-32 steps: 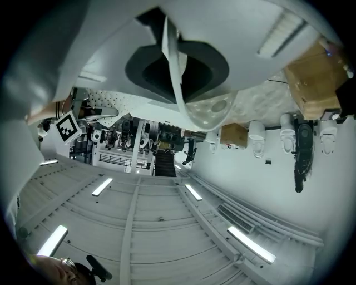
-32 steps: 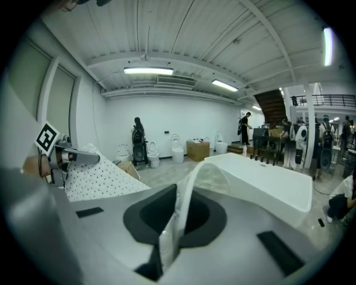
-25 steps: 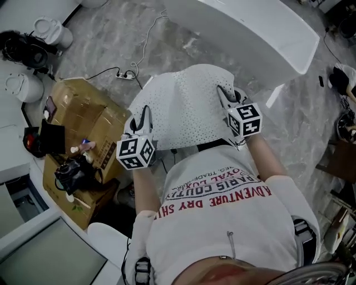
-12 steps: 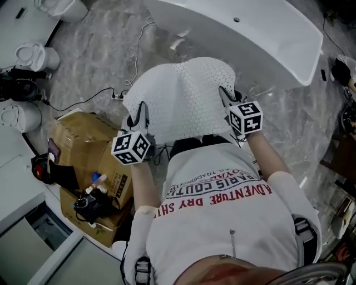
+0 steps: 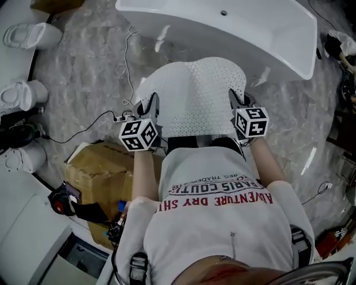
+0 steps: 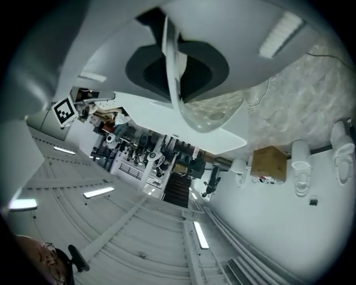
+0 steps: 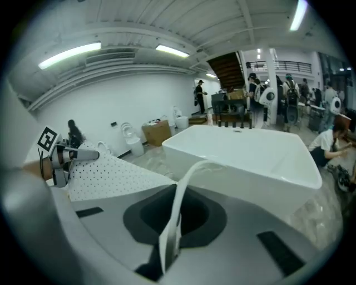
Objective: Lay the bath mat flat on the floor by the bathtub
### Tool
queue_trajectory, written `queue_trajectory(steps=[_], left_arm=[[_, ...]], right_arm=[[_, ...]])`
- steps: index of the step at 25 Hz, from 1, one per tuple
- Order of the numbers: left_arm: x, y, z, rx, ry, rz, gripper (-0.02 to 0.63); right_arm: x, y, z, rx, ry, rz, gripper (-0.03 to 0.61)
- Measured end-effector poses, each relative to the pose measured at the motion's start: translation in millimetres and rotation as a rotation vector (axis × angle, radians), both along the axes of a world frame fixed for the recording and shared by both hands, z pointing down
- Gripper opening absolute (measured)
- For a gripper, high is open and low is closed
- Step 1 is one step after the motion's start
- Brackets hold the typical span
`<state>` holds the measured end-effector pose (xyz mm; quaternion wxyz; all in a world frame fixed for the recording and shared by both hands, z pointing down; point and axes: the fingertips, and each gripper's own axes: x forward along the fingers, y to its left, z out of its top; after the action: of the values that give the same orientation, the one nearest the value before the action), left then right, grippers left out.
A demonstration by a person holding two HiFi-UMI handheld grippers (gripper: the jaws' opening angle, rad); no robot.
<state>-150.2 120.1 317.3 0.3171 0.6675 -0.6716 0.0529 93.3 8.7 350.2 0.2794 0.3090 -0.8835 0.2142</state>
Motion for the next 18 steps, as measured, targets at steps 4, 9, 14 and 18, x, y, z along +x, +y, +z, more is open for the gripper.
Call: queue_trajectory(steps=[4, 9, 14, 18], left_arm=[[-31, -53, 26, -0.043, 0.023, 0.138, 0.018], [-50, -106, 66, -0.099, -0.014, 0.316, 0.017], [-59, -149, 131, -0.142, -0.072, 0.397, 0.018], [-63, -188, 201, -0.181, -0.08, 0.406, 0.017]], right_arm=[[-20, -24, 25, -0.041, 0.044, 0.138, 0.017], [-30, -52, 60, -0.056, 0.088, 0.251, 0.017], [-32, -81, 123, -0.088, 0.137, 0.28, 0.017], [-29, -107, 192, -0.137, 0.164, 0.319, 0.017]])
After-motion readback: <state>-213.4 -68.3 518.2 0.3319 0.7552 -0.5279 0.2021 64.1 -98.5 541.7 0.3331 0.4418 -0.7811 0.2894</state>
